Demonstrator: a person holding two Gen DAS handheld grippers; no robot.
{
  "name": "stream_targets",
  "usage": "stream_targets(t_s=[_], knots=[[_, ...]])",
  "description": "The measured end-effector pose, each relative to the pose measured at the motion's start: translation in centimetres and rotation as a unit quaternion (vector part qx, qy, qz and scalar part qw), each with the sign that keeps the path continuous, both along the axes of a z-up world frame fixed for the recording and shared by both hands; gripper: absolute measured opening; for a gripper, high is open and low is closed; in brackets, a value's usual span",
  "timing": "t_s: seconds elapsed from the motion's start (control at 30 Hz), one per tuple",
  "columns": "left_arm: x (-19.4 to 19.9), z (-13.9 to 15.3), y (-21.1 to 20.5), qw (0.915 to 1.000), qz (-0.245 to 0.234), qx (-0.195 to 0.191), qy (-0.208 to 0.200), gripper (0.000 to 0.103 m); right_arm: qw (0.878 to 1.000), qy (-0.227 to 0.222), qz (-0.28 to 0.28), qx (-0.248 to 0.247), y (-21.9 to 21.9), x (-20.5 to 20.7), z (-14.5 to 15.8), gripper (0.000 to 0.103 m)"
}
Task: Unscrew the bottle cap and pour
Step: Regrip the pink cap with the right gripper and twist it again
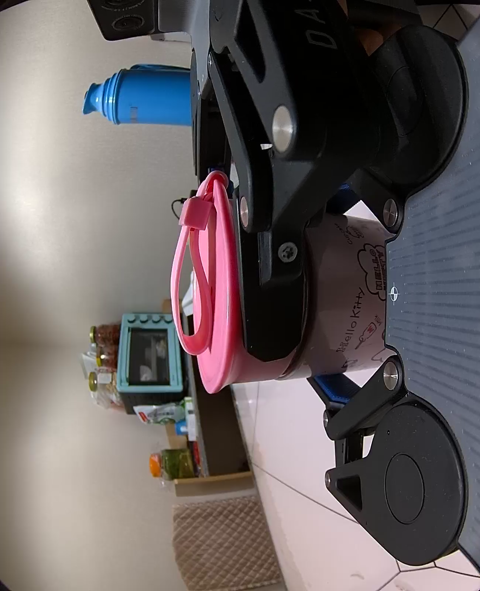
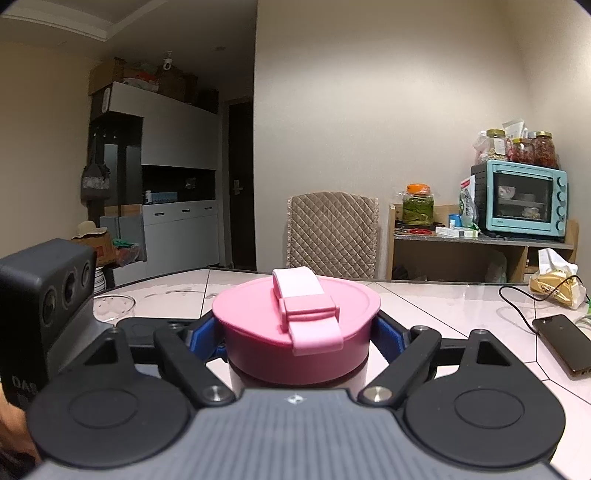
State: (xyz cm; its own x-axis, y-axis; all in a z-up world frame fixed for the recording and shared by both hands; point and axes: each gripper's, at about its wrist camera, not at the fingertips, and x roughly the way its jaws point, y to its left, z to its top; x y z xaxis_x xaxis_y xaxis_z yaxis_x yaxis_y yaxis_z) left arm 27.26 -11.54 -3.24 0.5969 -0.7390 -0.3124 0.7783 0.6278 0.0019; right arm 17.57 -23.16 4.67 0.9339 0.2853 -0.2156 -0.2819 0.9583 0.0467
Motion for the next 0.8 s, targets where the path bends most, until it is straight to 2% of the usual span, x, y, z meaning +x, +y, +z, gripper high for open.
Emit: stream_targets(t_s=[0.4, 0.8], knots=[[-0.1, 0.0, 0.0, 1.0, 0.0, 0.0, 0.0, 0.09, 0.996, -0.013, 0.09, -0.005, -2.4, 1.0, 0.0, 0.085], [-0.1, 0.0, 0.0, 1.0, 0.0, 0.0, 0.0, 0.09, 0.979, -0.023, 0.201, -0.001, -5.0, 2.4, 0.0, 0.085]])
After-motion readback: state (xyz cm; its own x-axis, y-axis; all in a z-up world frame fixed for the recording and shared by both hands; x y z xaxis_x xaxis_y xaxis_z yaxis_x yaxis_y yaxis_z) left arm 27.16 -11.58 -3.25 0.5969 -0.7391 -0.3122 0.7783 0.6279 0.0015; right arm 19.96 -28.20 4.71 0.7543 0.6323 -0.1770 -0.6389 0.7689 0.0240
